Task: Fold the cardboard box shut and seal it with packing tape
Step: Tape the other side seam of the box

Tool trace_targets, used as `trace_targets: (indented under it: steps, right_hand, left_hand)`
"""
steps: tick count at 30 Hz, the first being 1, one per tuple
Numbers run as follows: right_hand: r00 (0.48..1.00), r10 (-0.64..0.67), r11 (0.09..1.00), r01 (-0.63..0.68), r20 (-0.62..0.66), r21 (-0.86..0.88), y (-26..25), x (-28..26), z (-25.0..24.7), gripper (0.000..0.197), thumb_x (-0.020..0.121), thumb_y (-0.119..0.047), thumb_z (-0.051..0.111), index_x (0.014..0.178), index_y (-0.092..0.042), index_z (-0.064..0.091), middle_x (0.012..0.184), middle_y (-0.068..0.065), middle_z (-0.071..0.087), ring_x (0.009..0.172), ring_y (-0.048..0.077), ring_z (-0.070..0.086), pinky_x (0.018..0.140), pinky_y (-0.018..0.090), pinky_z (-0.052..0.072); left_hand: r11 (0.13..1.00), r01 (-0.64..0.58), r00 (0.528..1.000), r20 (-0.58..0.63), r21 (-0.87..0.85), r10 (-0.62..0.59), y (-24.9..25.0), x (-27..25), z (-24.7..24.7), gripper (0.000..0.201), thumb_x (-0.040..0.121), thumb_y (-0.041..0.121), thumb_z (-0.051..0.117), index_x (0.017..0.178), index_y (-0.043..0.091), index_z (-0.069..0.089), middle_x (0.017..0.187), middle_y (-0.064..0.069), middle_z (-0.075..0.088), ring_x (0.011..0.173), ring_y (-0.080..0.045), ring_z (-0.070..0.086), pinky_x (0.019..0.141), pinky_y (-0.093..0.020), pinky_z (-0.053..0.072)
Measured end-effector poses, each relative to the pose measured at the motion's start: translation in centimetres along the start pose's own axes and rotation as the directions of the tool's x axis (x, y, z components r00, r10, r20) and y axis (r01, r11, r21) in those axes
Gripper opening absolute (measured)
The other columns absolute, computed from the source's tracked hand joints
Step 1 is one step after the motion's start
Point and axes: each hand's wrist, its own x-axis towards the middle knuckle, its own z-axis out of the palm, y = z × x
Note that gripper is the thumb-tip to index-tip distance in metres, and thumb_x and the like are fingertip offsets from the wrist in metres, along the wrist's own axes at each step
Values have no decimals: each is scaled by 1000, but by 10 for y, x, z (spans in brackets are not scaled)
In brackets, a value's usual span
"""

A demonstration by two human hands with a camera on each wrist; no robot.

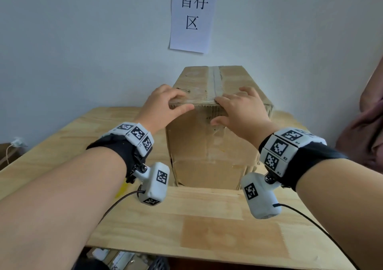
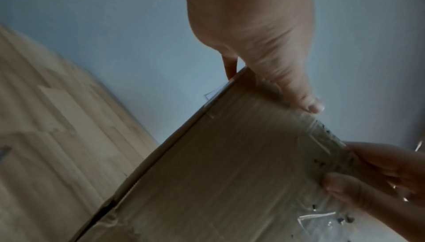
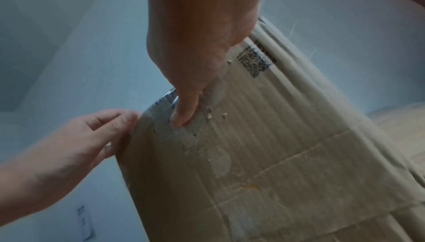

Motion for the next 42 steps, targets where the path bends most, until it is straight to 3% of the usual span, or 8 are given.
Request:
trace_targets:
  steps: [4,9,19,22,27,32,36,42]
  right_hand:
    - [1000,1,999,-1,-2,51,-12,11,3,59,85,-60,52,131,-22,52,123,-5,61,116,21,55,114,37,15]
    - [1000,5,994,-8,27,108,-1,12,-1,62,87,-56,55,138,-22,45,132,-4,57,124,18,50,116,34,12]
    - [1000,6,999,-5,-8,46,21,-2,-2,58,83,-50,62,133,-25,46,132,-2,54,124,21,48,116,37,11]
    - [1000,6,999,-6,2,45,22,1,-2,58,82,-52,62,131,-25,47,131,-3,53,123,19,48,115,37,11]
    - [1000,-4,998,4,-10,56,27,3,0,58,82,-54,62,131,-26,48,130,-4,54,122,17,49,114,38,10]
    - [999,-38,997,40,-29,73,32,0,1,58,85,-54,59,135,-28,46,129,-6,55,122,16,49,115,37,7]
    - [997,-66,996,68,-41,62,36,-2,-3,53,88,-50,58,136,-28,47,127,-6,59,121,14,51,116,36,4]
    - [996,-33,999,35,-87,26,48,-13,-5,52,83,-49,63,126,-23,55,117,0,64,115,22,54,113,40,13]
  left_hand:
    - [981,37,998,37,189,-45,6,6,-7,47,87,59,48,108,21,64,104,-2,49,108,-21,45,92,-33,40]
    - [870,52,992,77,490,-103,20,15,10,55,84,71,36,109,25,53,117,-4,46,113,-27,40,93,-41,32]
    - [821,-146,982,184,552,51,34,17,14,60,86,68,37,117,19,51,117,-2,50,110,-24,46,93,-38,33]
    - [871,-105,983,181,480,19,47,23,26,57,91,65,25,119,24,54,121,0,53,115,-25,45,94,-40,32]
    - [823,-112,989,139,556,41,43,23,39,57,89,66,29,126,30,53,121,3,52,113,-25,42,92,-40,30]
    - [796,-156,988,93,585,125,36,18,44,72,81,70,17,120,27,60,114,0,59,107,-29,50,89,-43,34]
    - [778,-156,986,146,608,84,41,20,41,66,83,71,31,126,27,54,121,0,54,113,-27,45,94,-42,31]
    - [883,-127,989,127,452,78,61,32,48,58,89,70,26,95,18,50,104,0,55,100,-24,52,86,-38,38]
